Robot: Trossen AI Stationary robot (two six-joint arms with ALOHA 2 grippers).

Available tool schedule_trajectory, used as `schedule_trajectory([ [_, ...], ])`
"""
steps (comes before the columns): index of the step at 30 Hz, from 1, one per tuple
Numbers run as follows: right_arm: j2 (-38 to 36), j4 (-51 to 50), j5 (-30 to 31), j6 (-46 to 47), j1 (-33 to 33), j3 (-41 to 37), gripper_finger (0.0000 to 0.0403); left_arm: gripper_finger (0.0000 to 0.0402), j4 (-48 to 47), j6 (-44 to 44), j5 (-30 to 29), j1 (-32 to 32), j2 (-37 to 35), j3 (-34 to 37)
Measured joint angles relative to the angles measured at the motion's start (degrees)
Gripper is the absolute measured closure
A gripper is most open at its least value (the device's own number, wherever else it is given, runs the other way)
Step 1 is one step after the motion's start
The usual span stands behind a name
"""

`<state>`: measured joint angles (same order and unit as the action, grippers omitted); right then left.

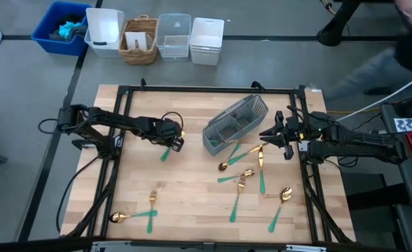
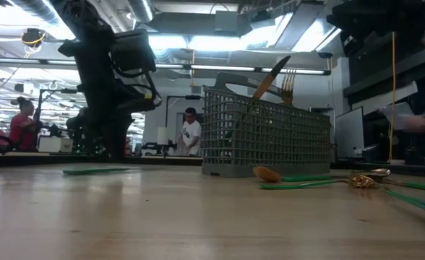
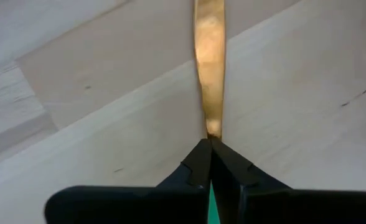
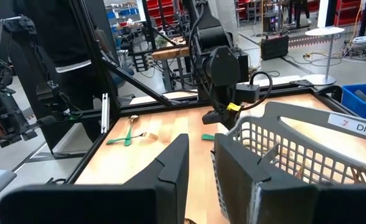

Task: Sort silverware
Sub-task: Put the left knife into the basket

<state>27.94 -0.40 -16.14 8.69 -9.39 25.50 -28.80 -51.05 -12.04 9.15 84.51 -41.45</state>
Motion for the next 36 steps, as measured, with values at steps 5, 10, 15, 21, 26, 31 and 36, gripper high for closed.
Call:
schedule_trajectory([
  [5, 0.00, 0.01, 0.00, -0.02, 0.00, 0.00, 0.0322, 0.0388, -0.02, -0.02, -0.09, 0.02, -0.04, 0.00],
  [10, 0.00, 0.02, 0.00, -0.01, 0.00, 0.00, 0.0322, 0.0363, -0.04, 5.21, 0.11, -0.27, -0.07, -0.02],
  [15, 0.00, 0.01, 0.00, -0.02, 0.00, 0.00, 0.0322, 0.0317, 0.55, 6.75, 0.09, -0.20, 0.56, -0.07],
  [21, 0.04, -0.02, 0.09, -0.02, -0.02, 0.00, 0.0322, 0.0291, 1.70, 6.85, 0.09, -0.20, 1.64, -0.11],
  [26, 0.02, -0.02, 0.17, -0.03, 0.00, 0.00, 0.0322, 0.0299, 1.12, 6.95, 0.07, -0.20, 1.62, -0.11],
  [31, 0.02, -0.12, 0.63, -0.03, 0.00, 0.00, 0.0322, 0.0309, 1.30, 6.94, 0.37, -0.20, 2.88, -0.13],
  [36, 0.02, -0.22, 0.64, -0.02, 0.00, 0.00, 0.0322, 0.0311, 1.26, 6.95, 1.94, -0.20, 5.83, -0.43],
])
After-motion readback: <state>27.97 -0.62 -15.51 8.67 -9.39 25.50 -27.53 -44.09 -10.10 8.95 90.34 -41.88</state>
